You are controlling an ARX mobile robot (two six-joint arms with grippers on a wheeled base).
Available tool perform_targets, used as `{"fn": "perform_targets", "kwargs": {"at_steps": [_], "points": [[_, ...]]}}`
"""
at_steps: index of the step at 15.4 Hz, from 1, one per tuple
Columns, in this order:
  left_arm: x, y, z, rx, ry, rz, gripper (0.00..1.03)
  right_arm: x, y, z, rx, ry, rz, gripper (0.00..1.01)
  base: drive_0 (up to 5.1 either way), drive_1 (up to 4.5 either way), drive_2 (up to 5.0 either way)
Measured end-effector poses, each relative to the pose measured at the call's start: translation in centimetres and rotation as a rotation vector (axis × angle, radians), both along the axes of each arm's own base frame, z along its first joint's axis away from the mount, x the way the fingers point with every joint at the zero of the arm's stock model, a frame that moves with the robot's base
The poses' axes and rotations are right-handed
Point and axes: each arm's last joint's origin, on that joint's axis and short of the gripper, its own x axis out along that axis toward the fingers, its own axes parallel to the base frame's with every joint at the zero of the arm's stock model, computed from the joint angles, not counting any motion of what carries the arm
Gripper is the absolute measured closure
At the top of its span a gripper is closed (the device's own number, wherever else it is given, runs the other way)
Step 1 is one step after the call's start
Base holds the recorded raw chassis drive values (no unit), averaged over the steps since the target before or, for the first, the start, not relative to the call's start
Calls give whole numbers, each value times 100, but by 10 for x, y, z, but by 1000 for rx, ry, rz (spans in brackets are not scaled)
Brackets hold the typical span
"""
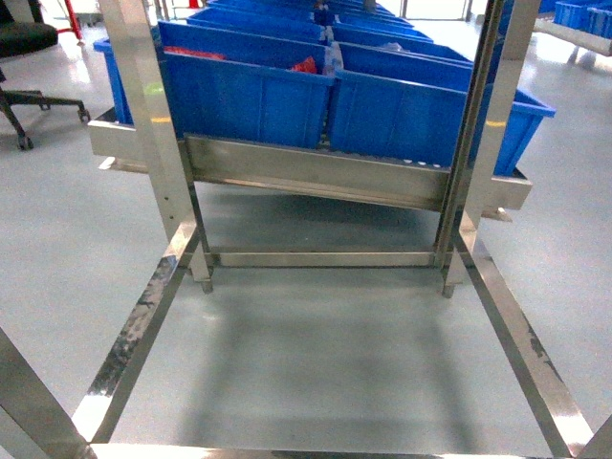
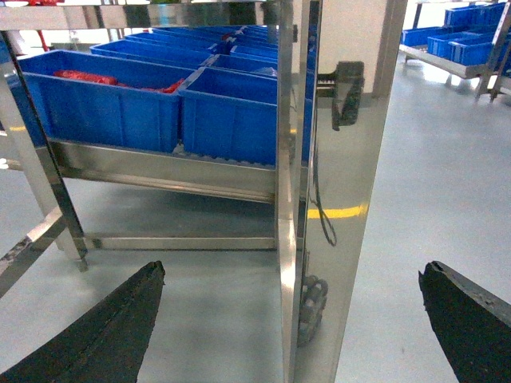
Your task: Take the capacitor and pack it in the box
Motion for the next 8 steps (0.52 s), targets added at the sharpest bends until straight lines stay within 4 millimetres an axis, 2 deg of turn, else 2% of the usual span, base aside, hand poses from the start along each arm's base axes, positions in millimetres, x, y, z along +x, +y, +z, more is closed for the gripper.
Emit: {"fn": "perform_targets", "kwargs": {"at_steps": [8], "points": [[0, 0, 0, 0, -1, -2, 5, 0, 0, 0, -1, -2, 0, 3, 0, 0, 0]]}}
